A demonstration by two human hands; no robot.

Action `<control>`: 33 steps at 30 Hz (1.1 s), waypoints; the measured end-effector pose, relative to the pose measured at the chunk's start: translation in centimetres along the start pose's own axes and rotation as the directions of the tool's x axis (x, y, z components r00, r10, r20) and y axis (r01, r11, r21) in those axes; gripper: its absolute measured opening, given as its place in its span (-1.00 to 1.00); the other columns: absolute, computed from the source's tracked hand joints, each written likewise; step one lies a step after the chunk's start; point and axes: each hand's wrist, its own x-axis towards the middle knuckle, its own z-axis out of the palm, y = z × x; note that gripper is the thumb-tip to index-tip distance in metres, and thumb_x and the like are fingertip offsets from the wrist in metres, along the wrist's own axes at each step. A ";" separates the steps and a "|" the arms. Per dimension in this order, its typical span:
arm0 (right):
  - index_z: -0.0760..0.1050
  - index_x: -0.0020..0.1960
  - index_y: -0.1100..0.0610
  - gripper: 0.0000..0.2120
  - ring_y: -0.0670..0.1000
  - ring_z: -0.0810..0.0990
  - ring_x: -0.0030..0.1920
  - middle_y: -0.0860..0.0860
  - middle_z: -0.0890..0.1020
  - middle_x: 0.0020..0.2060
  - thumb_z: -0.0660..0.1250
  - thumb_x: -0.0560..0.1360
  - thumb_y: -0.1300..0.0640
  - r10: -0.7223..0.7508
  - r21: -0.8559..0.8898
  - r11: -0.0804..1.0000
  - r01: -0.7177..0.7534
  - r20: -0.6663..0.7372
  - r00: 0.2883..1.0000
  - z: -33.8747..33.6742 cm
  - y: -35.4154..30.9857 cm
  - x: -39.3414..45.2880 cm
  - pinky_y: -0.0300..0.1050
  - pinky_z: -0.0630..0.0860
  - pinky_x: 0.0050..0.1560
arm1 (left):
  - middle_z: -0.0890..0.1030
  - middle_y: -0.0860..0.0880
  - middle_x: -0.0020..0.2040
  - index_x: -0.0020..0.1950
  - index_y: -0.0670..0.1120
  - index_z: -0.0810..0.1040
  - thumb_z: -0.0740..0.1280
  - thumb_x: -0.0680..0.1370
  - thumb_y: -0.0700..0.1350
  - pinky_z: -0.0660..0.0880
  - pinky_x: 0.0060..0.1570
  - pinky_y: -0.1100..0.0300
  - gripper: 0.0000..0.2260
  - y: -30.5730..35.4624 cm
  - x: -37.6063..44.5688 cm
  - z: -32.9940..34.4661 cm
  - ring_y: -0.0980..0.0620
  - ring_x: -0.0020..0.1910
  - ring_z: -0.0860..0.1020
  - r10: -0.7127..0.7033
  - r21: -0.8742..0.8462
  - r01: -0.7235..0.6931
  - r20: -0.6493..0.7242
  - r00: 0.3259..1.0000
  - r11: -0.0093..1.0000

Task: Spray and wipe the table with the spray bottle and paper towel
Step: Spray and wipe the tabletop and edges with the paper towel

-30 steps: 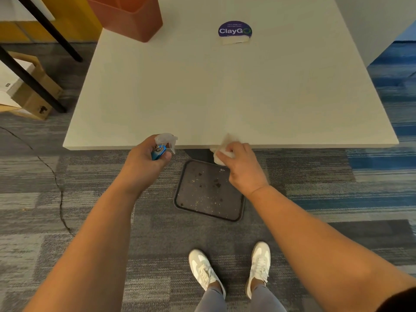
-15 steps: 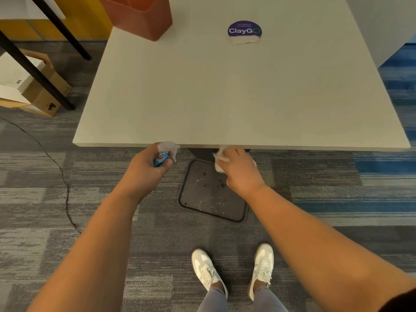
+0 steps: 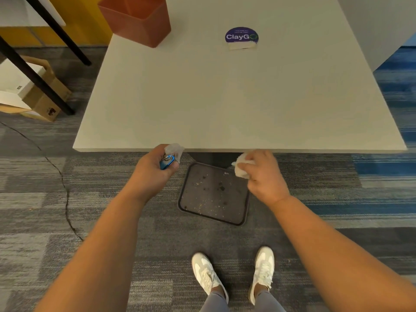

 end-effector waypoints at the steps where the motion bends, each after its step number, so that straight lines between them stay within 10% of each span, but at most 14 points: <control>1: 0.63 -0.05 0.15 -0.62 0.23 0.41 -0.05 0.18 0.53 -0.05 0.40 0.18 0.42 0.024 0.022 1.000 -0.023 -0.077 0.997 -0.8 0.3 -0.3 0.04 0.41 -0.11 | 0.54 0.18 0.04 0.31 0.10 0.48 0.32 0.60 -0.13 0.44 -0.10 0.30 -0.70 0.1 0.1 0.1 0.15 0.02 0.55 0.004 0.018 -0.004 0.000 1.000 1.000; 5: 0.59 0.15 0.09 -0.51 0.18 0.33 0.05 0.18 0.48 0.09 0.27 0.31 0.45 0.182 0.107 0.982 -0.154 -0.342 0.922 -3.1 1.5 2.1 -0.02 0.38 0.00 | 0.55 0.11 0.05 0.35 0.08 0.42 0.27 0.62 -0.10 0.42 -0.14 0.28 -0.70 0.7 0.6 1.1 0.11 0.01 0.53 0.024 0.070 -0.024 0.003 1.000 0.997; 15: 0.55 0.20 -0.06 -0.51 0.27 0.37 0.07 0.12 0.50 0.16 0.31 0.38 0.37 0.338 0.078 0.940 -0.331 -0.094 0.937 -1.7 4.7 4.4 0.00 0.35 -0.11 | 0.55 0.07 0.12 0.28 0.20 0.41 0.26 0.61 0.00 0.50 0.13 -0.19 -0.75 0.7 1.9 2.7 -0.08 0.07 0.54 -0.014 0.186 0.026 -0.068 0.998 0.982; 23: 0.56 0.19 -0.07 -0.51 0.25 0.36 0.09 0.10 0.49 0.17 0.28 0.38 0.36 0.358 0.100 0.931 -0.351 -0.061 0.932 -1.8 4.7 4.7 0.04 0.40 -0.08 | 0.56 -0.02 0.11 0.25 0.29 0.30 0.24 0.62 -0.06 0.44 0.16 -0.21 -0.70 0.9 1.7 4.7 -0.14 0.10 0.53 -0.017 0.276 0.021 -0.017 1.000 0.961; 33: 0.53 0.22 -0.09 -0.52 0.22 0.33 0.14 0.08 0.46 0.20 0.29 0.41 0.33 0.357 0.101 0.931 -0.352 -0.038 0.933 -1.7 4.9 4.6 0.07 0.38 0.00 | 0.52 0.02 0.01 0.30 0.19 0.36 0.23 0.63 -0.06 0.37 0.17 -0.19 -0.73 -1.0 2.2 1.6 -0.13 0.01 0.48 -0.146 0.317 0.260 -0.340 0.929 0.912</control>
